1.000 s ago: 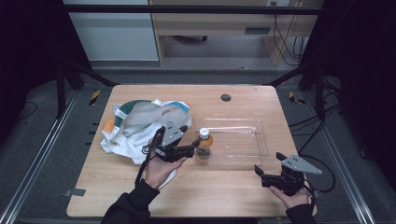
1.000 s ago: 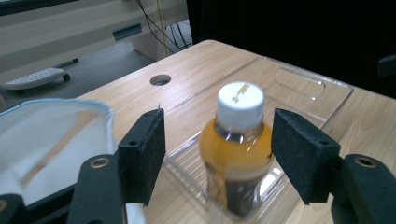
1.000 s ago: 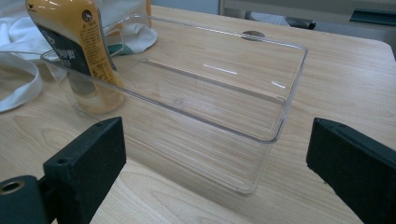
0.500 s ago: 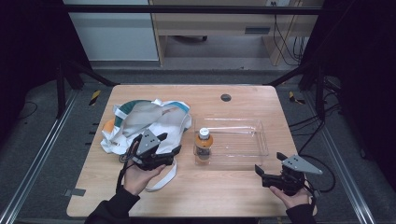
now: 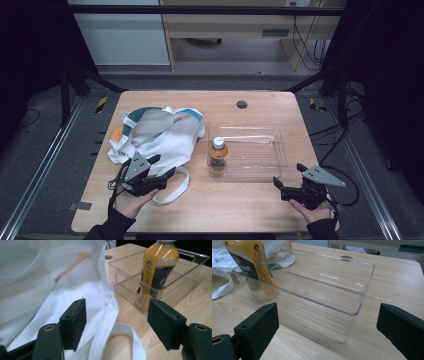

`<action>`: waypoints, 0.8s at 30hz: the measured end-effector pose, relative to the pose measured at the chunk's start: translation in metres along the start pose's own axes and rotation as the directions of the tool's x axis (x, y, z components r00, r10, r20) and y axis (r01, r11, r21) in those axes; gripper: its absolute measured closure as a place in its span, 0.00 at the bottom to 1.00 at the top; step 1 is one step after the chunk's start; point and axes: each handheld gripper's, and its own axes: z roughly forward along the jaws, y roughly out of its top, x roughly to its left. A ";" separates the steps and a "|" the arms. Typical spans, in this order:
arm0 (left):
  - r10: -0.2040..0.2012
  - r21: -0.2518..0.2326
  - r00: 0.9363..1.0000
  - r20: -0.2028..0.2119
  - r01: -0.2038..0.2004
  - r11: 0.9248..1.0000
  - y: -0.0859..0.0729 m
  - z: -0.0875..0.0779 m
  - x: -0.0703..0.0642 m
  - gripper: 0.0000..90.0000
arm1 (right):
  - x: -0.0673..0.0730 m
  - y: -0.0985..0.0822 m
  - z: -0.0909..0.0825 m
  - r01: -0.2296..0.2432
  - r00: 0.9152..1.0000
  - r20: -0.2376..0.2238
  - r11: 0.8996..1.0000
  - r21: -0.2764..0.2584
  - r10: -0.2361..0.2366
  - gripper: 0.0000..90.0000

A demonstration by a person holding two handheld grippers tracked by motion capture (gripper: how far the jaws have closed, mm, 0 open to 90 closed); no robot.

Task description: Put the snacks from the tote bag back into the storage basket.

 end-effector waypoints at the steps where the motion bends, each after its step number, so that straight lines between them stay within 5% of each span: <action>1: -0.004 0.005 1.000 -0.008 0.004 1.000 -0.004 -0.001 0.002 0.35 | 0.000 0.000 0.000 0.000 1.000 -0.001 1.000 0.001 0.000 0.05; 8: -0.030 0.020 0.999 -0.044 0.031 0.999 -0.024 -0.010 0.016 0.34 | -0.001 0.000 0.000 0.003 1.000 0.002 1.000 0.002 -0.003 0.05; 24: -0.061 0.029 0.995 -0.076 0.063 0.998 -0.044 -0.030 0.036 0.32 | 0.000 -0.001 0.000 0.008 1.000 -0.009 1.000 0.007 -0.008 0.05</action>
